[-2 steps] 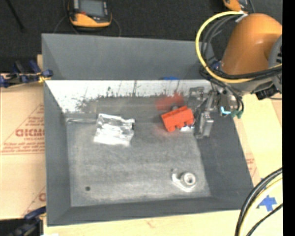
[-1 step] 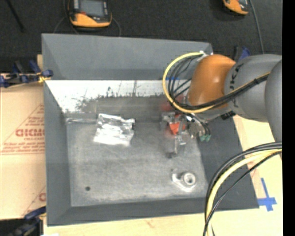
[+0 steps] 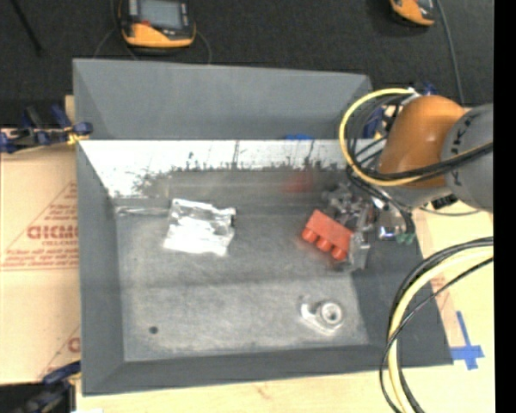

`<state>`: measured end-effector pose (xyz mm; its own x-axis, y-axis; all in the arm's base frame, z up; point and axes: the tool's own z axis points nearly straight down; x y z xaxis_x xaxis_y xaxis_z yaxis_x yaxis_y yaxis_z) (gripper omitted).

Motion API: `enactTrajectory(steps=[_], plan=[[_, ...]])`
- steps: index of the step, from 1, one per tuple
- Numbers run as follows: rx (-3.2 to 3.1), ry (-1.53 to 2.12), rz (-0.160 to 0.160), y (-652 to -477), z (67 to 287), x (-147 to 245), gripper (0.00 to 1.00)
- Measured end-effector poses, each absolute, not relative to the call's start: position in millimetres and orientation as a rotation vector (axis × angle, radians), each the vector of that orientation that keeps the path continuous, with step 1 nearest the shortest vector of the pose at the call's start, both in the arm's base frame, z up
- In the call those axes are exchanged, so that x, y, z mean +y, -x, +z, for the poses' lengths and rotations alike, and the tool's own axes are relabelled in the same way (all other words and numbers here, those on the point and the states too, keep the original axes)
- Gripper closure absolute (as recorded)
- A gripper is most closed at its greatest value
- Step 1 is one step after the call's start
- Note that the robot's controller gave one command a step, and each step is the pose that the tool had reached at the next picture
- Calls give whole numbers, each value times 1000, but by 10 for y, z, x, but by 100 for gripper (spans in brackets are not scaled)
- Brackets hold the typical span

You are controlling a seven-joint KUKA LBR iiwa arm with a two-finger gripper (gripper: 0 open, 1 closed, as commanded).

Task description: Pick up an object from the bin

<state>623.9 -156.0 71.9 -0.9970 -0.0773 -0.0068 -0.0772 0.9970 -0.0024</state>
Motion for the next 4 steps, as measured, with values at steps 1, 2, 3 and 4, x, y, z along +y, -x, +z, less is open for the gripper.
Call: enactTrajectory(steps=[1,2,3,4], plan=[[3133,130,-3,-6242,721,-1529,100],[3133,132,-3,-6239,719,-1529,0],[3123,237,-2,-6515,726,-846,0],[3045,755,-1,-6516,716,-418,0]])
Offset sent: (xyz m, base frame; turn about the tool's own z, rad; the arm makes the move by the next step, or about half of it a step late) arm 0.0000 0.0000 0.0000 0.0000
